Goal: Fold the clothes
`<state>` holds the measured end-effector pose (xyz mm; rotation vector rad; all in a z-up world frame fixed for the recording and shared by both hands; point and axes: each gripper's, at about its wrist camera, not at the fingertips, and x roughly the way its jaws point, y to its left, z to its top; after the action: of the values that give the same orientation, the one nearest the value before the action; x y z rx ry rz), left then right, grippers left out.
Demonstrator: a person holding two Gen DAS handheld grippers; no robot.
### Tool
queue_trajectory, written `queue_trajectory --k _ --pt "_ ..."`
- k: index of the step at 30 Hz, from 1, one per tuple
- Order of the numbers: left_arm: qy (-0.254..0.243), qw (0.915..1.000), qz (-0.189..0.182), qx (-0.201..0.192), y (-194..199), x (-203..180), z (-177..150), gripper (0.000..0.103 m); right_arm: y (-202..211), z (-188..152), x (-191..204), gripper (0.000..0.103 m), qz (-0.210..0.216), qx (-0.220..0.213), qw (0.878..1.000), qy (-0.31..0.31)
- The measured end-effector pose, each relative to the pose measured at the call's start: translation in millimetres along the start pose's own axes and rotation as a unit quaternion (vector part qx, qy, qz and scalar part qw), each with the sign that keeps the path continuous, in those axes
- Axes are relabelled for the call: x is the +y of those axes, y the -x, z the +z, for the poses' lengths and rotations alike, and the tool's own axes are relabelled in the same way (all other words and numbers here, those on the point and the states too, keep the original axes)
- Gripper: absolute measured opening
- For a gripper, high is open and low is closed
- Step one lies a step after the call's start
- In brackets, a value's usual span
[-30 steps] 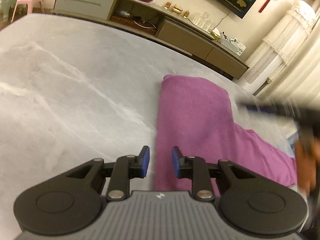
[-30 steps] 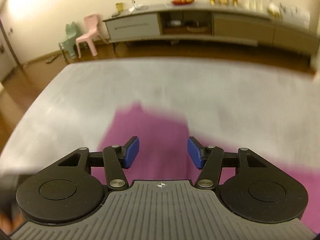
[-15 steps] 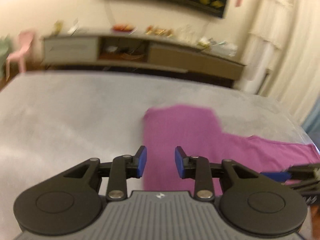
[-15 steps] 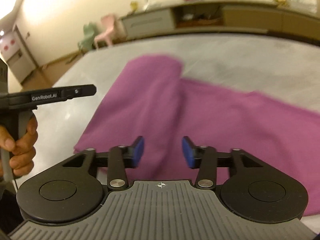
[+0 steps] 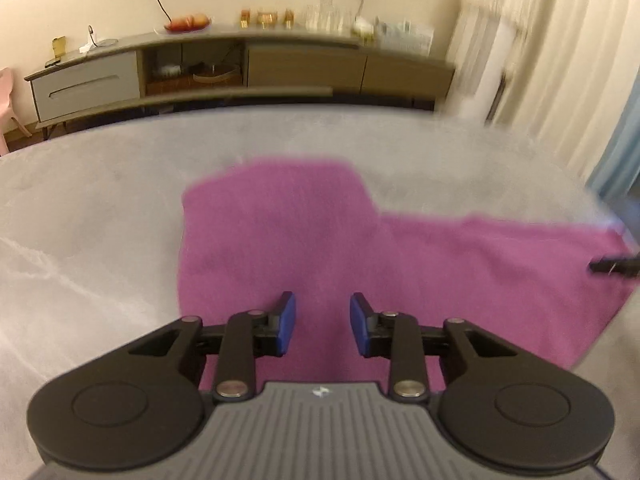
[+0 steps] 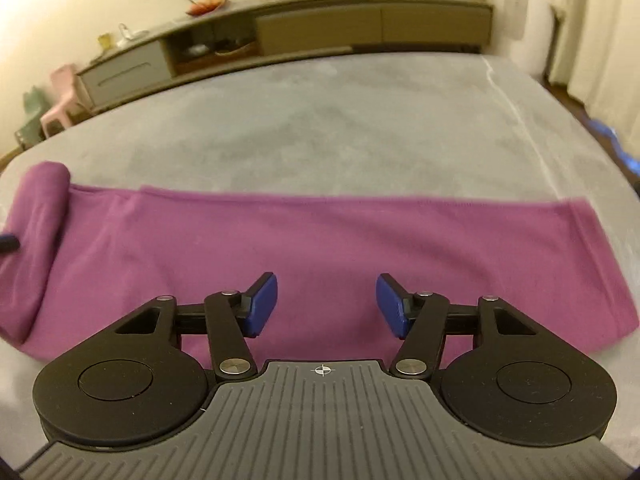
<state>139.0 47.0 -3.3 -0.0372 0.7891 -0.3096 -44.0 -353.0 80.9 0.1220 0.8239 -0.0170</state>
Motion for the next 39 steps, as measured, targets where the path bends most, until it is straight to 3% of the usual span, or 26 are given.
queue_trajectory --k 2,5,6,7,8,12,14,17,18,20,22,25,28,30,31,32,34,36,38,39 --pt "0.014 0.9996 0.024 -0.011 -3 13 12 0.035 11 5 5 0.055 0.014 -0.032 0.999 0.015" --pt "0.037 0.9971 0.058 0.031 -32 35 14 0.036 32 12 26 0.047 0.073 -0.068 0.995 0.013" --pt "0.045 0.9965 0.061 0.035 -39 41 13 0.041 38 11 39 0.041 0.099 -0.070 0.992 0.021" --pt "0.051 0.9969 0.054 0.026 -42 45 8 0.041 43 10 51 0.030 0.124 -0.072 0.989 0.029" --pt "0.055 0.9971 0.049 0.022 -43 47 6 0.041 49 11 66 0.027 0.144 -0.066 0.986 0.042" --pt "0.065 0.9970 0.042 0.011 -31 51 14 0.039 53 31 152 0.025 0.189 -0.064 0.970 0.139" --pt "0.081 0.9958 0.042 0.001 -29 58 17 0.039 47 46 189 0.025 0.193 -0.075 0.963 0.171" --pt "0.101 0.9937 0.049 -0.003 -35 72 19 0.039 2 74 232 0.025 0.187 -0.077 0.962 0.183" --pt "0.102 0.9934 0.052 0.005 -40 77 19 0.040 -18 81 244 0.025 0.181 -0.071 0.963 0.186" --pt "0.102 0.9932 0.050 0.027 -46 86 18 0.046 -66 79 259 0.025 0.144 -0.018 0.967 0.208" --pt "0.100 0.9933 0.047 0.036 -48 91 18 0.053 -87 81 262 0.025 0.140 -0.007 0.969 0.202" --pt "0.101 0.9935 0.042 0.032 -43 94 25 0.046 -92 91 264 0.025 0.138 0.021 0.975 0.171" --pt "0.086 0.9953 0.041 0.018 -39 89 27 0.047 -57 81 251 0.025 0.147 -0.044 0.976 0.157" --pt "0.084 0.9947 0.052 0.028 -48 87 20 0.053 -64 53 249 0.025 0.155 -0.017 0.974 0.162" --pt "0.085 0.9944 0.055 0.031 -49 86 19 0.054 -76 36 251 0.027 0.154 0.021 0.971 0.181" --pt "0.088 0.9940 0.056 0.032 -48 86 20 0.053 -79 20 250 0.030 0.156 -0.006 0.968 0.198" --pt "0.089 0.9941 0.055 0.028 -39 81 25 0.045 -86 14 247 0.034 0.153 -0.008 0.967 0.205" --pt "0.074 0.9961 0.045 0.011 -23 66 29 0.045 -86 12 236 0.036 0.166 -0.015 0.968 0.187" --pt "0.048 0.9985 0.024 0.005 -14 45 29 0.045 -85 5 221 0.050 0.173 -0.021 0.969 0.177" --pt "0.031 0.9994 0.012 0.008 -13 32 27 0.045 -85 -1 214 0.051 0.168 -0.022 0.968 0.184"
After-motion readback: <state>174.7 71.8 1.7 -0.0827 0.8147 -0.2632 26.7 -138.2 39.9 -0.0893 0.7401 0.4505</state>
